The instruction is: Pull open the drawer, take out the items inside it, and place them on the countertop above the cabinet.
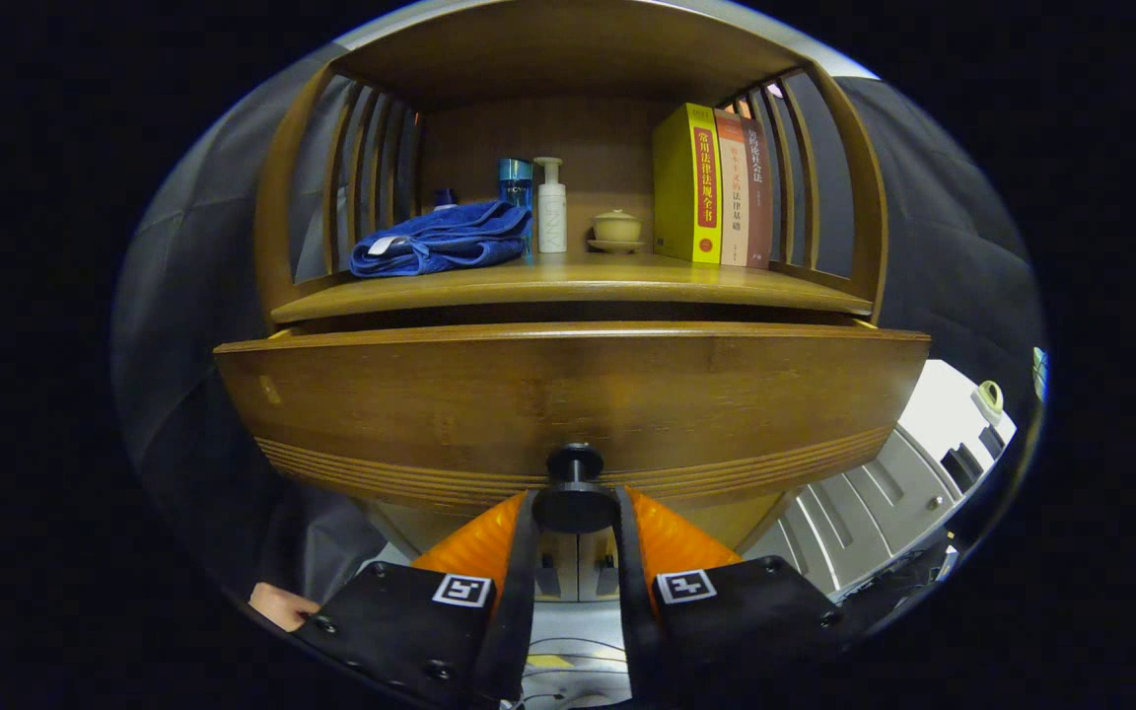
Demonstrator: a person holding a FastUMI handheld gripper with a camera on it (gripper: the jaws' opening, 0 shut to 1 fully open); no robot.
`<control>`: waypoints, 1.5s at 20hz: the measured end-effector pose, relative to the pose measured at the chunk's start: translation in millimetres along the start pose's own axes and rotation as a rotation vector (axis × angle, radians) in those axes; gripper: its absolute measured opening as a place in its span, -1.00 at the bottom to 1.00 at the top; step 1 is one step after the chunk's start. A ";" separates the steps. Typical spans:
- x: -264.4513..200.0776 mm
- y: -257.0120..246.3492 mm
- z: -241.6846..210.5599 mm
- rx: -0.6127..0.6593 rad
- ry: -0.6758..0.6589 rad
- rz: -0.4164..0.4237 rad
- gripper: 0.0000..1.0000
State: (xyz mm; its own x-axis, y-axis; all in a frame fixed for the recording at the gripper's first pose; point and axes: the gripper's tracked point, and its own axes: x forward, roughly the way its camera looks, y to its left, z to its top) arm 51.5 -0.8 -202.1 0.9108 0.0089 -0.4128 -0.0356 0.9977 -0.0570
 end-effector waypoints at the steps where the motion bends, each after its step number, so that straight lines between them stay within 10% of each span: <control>1: -6.6 0.2 -3.1 -0.003 0.004 -0.001 -0.06; 30: -93.3 3.4 -56.8 0.017 0.050 -0.003 0.00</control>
State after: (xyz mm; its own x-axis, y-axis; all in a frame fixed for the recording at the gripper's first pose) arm -57.0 -2.0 -215.5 0.8893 0.0027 -0.4572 -0.0252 0.9987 -0.0433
